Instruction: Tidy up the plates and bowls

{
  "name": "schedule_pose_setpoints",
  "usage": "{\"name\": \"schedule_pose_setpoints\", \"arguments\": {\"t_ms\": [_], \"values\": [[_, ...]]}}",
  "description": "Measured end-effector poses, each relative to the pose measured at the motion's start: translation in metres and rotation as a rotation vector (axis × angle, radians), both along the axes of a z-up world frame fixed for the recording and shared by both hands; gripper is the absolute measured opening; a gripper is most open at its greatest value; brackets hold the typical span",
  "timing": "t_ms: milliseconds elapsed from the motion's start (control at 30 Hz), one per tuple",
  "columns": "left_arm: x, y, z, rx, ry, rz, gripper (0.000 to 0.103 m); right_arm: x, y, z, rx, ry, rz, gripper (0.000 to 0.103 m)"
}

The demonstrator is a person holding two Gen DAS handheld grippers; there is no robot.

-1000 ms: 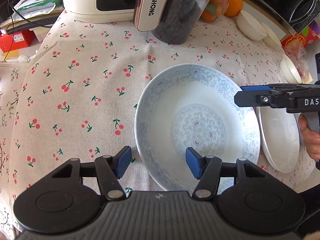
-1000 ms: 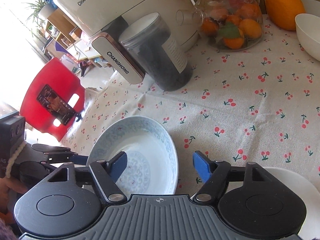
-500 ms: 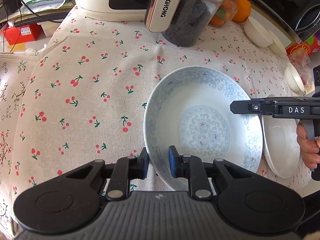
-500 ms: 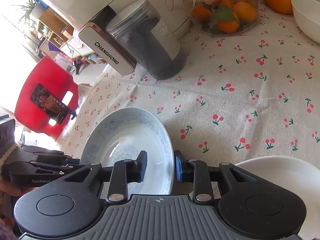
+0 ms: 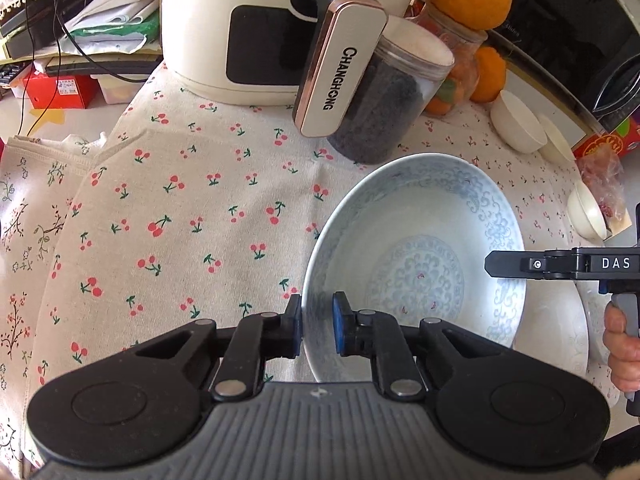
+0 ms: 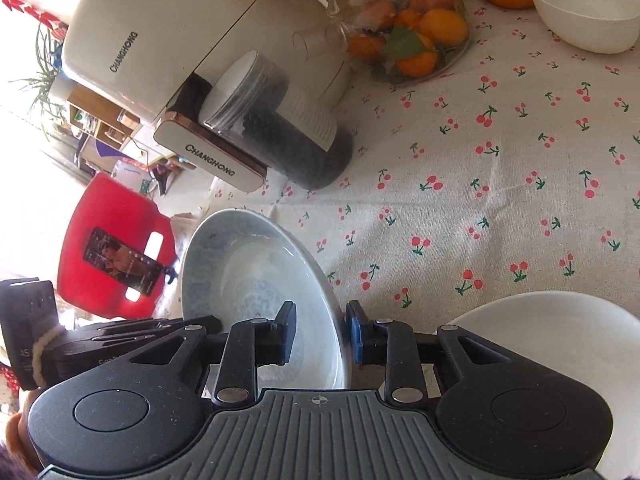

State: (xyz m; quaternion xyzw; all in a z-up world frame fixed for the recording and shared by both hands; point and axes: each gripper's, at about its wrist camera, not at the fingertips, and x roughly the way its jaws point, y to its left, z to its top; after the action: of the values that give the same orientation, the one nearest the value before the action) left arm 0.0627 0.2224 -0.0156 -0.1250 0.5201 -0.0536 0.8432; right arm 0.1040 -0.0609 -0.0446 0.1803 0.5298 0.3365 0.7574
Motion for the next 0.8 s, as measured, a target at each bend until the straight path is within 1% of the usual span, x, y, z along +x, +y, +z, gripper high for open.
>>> {"name": "schedule_pose_setpoints", "arguments": {"t_ms": [233,533,800], "values": [[0.008,-0.015,0.011,-0.010,-0.039,-0.011,0.013,0.002,-0.021,0.010,0.008,0.032,-0.048,0.027],[0.022,-0.041,0.024,-0.025,-0.073,-0.040,0.013,-0.002,-0.057,0.024,0.032,0.037,-0.097,0.027],[0.032,-0.084,0.027,-0.019,-0.080,-0.099,0.013,-0.007,-0.098,0.025,0.021,0.064,-0.155,0.027]]}}
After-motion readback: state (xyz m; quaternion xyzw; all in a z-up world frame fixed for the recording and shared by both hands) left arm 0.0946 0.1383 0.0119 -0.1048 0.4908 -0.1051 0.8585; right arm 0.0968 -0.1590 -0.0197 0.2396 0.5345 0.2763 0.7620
